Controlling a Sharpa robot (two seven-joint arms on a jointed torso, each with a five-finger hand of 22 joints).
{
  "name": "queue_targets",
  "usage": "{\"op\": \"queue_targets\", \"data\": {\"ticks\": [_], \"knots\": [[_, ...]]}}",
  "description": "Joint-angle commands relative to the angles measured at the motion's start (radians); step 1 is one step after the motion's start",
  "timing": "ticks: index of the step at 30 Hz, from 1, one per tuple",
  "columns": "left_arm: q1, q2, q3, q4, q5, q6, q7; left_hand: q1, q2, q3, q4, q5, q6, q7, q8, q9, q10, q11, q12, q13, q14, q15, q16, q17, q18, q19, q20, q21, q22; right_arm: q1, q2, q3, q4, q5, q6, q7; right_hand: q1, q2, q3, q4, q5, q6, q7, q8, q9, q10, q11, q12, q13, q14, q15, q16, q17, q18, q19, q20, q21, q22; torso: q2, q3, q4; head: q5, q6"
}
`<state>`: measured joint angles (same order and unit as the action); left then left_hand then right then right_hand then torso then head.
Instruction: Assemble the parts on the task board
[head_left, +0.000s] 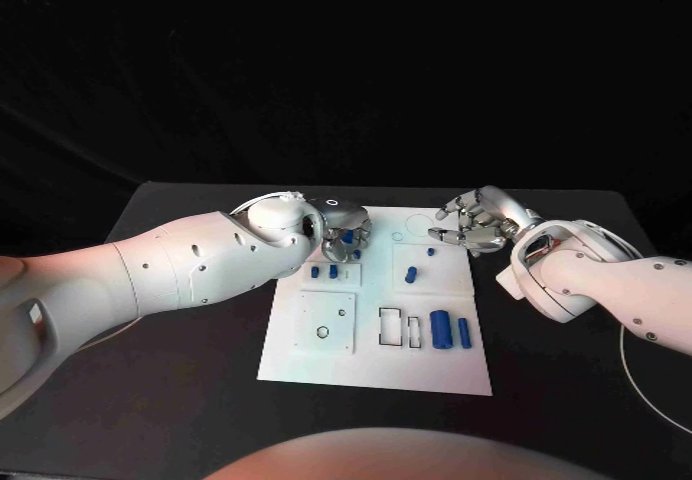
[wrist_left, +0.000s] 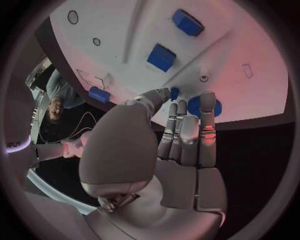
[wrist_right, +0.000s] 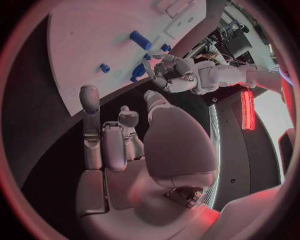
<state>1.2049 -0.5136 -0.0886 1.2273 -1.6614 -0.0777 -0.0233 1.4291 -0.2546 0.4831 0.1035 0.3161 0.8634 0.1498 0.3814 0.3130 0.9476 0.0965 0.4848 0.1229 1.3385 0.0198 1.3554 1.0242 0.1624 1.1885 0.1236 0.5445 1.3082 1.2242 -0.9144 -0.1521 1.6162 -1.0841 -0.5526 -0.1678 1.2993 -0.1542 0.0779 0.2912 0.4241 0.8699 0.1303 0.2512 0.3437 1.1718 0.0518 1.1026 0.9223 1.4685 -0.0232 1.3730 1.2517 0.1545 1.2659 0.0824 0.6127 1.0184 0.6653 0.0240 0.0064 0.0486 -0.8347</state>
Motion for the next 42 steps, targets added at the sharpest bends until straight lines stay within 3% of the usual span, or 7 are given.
{"op": "queue_targets", "data": {"ticks": [1, 14, 27, 42], "knots": [[0.000, 0.007, 0.001, -0.004, -0.016, 0.024, -0.017, -0.001, 0.009, 0.006, 0.000, -0.005, 0.009, -0.002, -0.004, 0.001, 0.009, -0.002, -0.004, -0.002, 0.009, 0.002, 0.006, 0.002, 0.004, 0.011, 0.000, 0.008, 0.042, -0.001, 0.002, 0.000, 0.002, -0.009, 0.002, 0.005, 0.008, 0.000, 0.005, -0.002, 0.006, -0.005, 0.001, 0.000, 0.001, -0.007, -0.003, -0.004, 0.001, 0.016, 0.000, -0.004, -0.001, 0.014, -0.009, 0.000, -0.006, -0.001, -0.001, 0.0002, 0.0006, 0.000, -0.002], [-0.001, 0.026, 0.000, -0.028, -0.010, 0.031, -0.009, -0.005, 0.015, 0.012, -0.004, -0.010, 0.024, -0.005, -0.006, 0.004, 0.029, -0.006, -0.011, -0.006, 0.011, 0.000, 0.010, 0.000, 0.002, 0.017, -0.001, 0.031, 0.046, -0.001, 0.003, 0.000, 0.003, -0.010, 0.004, 0.005, 0.008, 0.000, 0.007, -0.001, 0.006, -0.004, 0.001, 0.000, 0.002, -0.007, -0.003, -0.003, 0.002, 0.017, 0.000, -0.003, 0.001, 0.014, -0.009, 0.000, -0.005, 0.000, 0.000, 0.0005, -0.0008, 0.000, -0.005], [-0.001, 0.030, 0.000, -0.042, 0.002, 0.045, -0.001, -0.010, 0.032, 0.027, -0.021, -0.013, 0.071, -0.018, -0.010, 0.014, 0.099, -0.026, -0.044, -0.019, 0.037, -0.019, 0.036, 0.026, -0.005, 0.038, -0.016, 0.106, 0.057, -0.001, 0.003, 0.000, 0.003, -0.010, 0.006, 0.004, 0.008, 0.000, 0.007, -0.001, 0.006, -0.004, 0.001, 0.000, 0.002, -0.007, -0.003, -0.003, 0.002, 0.017, 0.000, -0.003, 0.001, 0.014, -0.009, 0.000, -0.005, 0.000, 0.000, 0.0005, -0.0010, -0.002, -0.007], [-0.005, 0.036, -0.002, -0.050, 0.020, 0.047, 0.015, -0.020, 0.033, 0.029, -0.026, -0.018, 0.079, -0.019, -0.021, 0.016, 0.121, -0.027, -0.076, -0.028, 0.048, -0.019, 0.046, 0.037, -0.010, 0.046, -0.018, 0.138, 0.061, 0.000, 0.001, 0.000, 0.006, -0.011, 0.007, 0.003, 0.009, 0.000, 0.008, -0.001, 0.006, -0.002, 0.001, 0.001, 0.002, -0.005, -0.003, -0.001, 0.004, 0.016, 0.000, -0.003, 0.002, 0.014, -0.009, 0.000, -0.005, 0.001, -0.001, 0.0006, 0.0004, -0.005, -0.011]]}}
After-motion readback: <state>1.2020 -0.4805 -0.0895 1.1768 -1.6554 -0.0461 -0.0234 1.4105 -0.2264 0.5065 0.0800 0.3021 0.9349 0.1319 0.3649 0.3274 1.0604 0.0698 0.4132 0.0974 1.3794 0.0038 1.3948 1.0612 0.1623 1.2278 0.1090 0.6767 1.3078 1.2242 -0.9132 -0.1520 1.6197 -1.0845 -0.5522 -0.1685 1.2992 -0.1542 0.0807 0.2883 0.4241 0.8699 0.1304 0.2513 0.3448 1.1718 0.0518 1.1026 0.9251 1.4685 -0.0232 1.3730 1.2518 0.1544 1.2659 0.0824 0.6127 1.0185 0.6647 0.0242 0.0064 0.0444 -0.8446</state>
